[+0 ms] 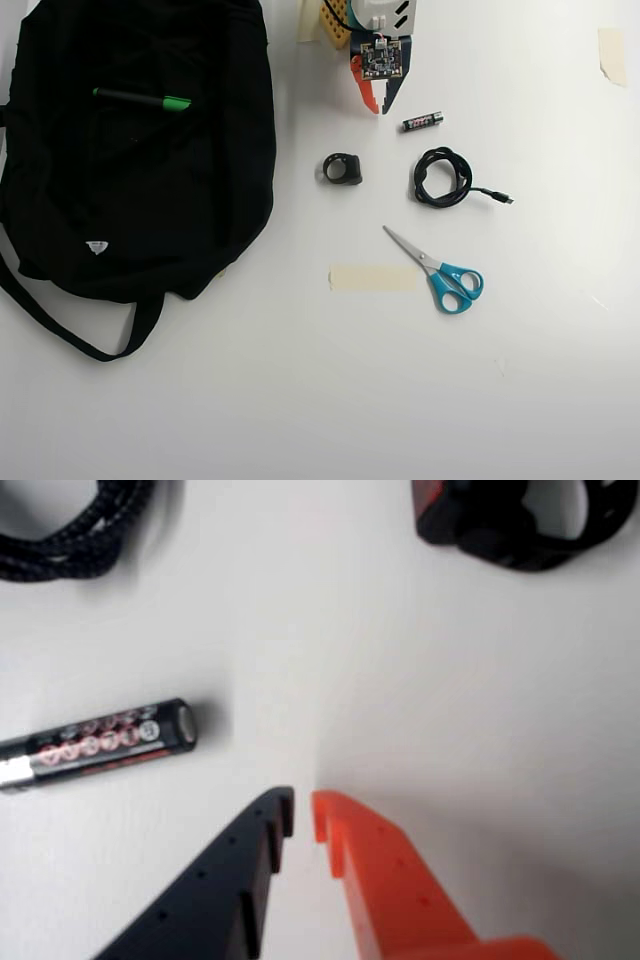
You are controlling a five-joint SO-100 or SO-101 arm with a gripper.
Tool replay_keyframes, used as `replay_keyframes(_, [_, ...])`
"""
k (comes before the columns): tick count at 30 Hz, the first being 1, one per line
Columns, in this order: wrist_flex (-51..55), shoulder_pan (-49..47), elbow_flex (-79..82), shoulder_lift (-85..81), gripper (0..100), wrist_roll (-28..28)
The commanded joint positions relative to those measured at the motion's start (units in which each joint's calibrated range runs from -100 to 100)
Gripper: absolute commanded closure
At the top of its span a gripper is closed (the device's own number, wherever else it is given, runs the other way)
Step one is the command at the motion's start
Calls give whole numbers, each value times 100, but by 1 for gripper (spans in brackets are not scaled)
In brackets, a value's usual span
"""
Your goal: Put the green marker into the black bag
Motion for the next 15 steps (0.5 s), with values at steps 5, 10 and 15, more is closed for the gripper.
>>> replay_keyframes(5, [86,44,136,-83,98,10])
replay_keyframes(10, [77,44,136,-66,98,10])
replay_keyframes(15, [77,44,136,-66,98,10])
